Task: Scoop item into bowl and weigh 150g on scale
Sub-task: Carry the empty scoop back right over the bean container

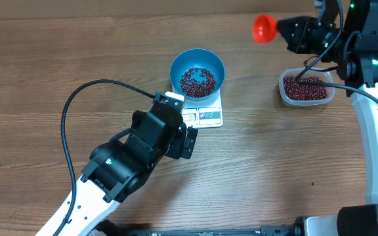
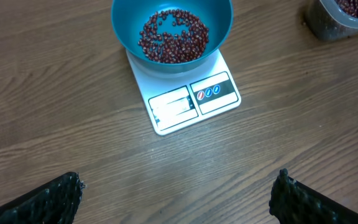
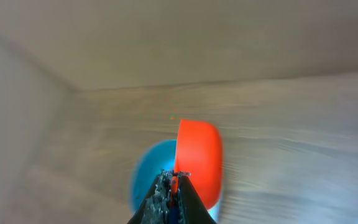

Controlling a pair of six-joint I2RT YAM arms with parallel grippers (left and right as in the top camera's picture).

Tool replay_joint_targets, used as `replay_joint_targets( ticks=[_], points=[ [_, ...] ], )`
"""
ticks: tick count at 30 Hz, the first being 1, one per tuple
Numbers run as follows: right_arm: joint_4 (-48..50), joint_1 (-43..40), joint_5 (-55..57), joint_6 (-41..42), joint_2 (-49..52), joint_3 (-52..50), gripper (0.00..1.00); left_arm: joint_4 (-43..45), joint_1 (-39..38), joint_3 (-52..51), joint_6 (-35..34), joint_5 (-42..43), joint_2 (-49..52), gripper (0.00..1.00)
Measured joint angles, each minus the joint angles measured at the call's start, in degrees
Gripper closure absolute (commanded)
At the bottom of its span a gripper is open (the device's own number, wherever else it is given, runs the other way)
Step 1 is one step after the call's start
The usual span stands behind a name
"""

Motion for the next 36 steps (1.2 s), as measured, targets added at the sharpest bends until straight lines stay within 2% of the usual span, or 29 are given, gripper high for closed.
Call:
replay_joint_targets(
  ticks=[16,26,36],
  points=[
    [-9.8,0.0,36.8,-2.2,0.0,0.0,0.96,0.0,0.0,0.0,0.0,0.0,0.0,0.00],
    [-15.0,0.0,46.7,-2.9,0.0,0.0,0.96,0.0,0.0,0.0,0.0,0.0,0.0,0.00],
    [-15.0,0.0,49.2,-3.1,0.0,0.0,0.96,0.0,0.0,0.0,0.0,0.0,0.0,0.00]
  ],
)
